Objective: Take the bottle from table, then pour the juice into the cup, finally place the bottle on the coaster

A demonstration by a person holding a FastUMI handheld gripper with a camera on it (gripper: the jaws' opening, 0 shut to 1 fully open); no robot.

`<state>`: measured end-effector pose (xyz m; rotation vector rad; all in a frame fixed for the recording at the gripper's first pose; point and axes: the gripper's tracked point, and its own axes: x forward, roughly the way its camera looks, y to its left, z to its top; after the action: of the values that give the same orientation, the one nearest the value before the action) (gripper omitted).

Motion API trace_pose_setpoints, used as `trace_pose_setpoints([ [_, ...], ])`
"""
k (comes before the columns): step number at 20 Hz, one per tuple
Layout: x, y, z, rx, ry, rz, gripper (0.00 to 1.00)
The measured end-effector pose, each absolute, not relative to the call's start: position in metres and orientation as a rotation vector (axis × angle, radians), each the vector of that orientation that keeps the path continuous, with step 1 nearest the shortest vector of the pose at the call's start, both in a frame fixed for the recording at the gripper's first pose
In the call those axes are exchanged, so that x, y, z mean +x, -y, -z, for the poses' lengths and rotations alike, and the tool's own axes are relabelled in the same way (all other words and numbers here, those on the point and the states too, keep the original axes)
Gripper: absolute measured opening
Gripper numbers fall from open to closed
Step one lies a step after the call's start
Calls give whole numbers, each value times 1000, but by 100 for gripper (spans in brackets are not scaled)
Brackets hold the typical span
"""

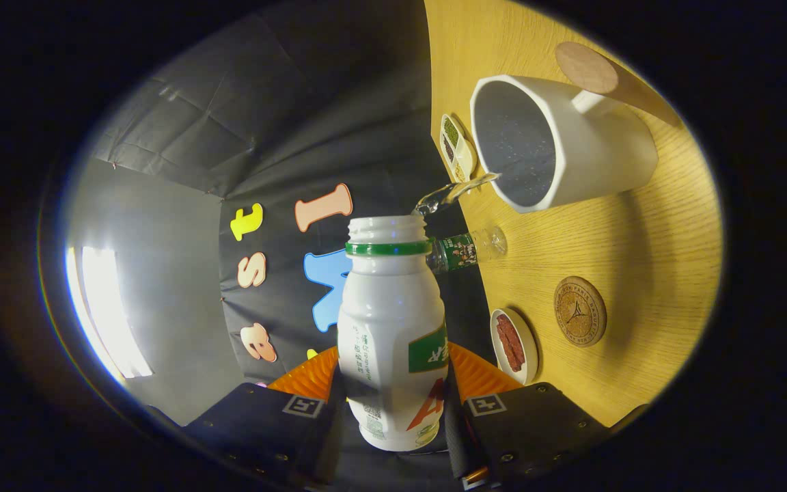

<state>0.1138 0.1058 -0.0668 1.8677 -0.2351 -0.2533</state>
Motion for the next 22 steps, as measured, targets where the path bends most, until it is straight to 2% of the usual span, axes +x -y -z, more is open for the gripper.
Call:
trace_pose_setpoints([
  [22,114,-100,59,1937,273,256,61],
])
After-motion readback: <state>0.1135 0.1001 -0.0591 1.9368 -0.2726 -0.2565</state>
